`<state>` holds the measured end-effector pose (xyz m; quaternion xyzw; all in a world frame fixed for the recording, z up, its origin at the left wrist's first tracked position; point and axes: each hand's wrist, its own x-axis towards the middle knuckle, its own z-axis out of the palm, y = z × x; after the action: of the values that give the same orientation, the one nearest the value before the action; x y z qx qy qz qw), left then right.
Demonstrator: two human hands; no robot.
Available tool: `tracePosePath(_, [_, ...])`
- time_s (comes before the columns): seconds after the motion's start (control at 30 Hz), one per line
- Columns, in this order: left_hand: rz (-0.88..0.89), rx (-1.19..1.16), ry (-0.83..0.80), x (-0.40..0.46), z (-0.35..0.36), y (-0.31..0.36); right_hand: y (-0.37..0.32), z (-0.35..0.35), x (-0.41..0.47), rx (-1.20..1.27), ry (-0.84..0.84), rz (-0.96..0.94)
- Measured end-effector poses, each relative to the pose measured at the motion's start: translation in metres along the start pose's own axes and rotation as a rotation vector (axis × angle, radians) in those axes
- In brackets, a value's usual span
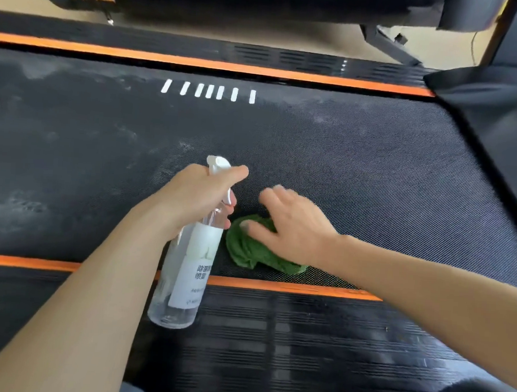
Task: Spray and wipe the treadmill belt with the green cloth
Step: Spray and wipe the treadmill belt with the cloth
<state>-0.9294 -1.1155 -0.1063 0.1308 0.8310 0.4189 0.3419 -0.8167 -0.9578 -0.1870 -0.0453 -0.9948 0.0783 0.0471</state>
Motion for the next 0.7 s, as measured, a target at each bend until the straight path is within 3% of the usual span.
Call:
tracePosePath(0.07, [0.0, -0.004, 0.003, -0.005, -0.005, -0.004, 0.012, -0.006, -0.015, -0.1, 0.029, -0.064])
tracePosePath(0.2, [-0.011, -0.007, 0.013, -0.012, -0.017, -0.011, 0.017, -0.001, -0.038, -0.114, -0.127, -0.273])
tracePosePath(0.37, [-0.02, -0.001, 0.053, -0.017, -0.037, -0.024, -0.013, 0.015, -0.001, -0.184, -0.021, -0.547])
tracePosePath(0.57, [-0.043, 0.015, 0.143, -0.017, -0.053, -0.034, -0.081, 0.048, 0.066, 0.014, 0.161, -0.5])
tracePosePath(0.7, [-0.039, 0.008, 0.152, -0.018, -0.053, -0.034, -0.086, 0.044, 0.059, 0.159, 0.081, -0.395])
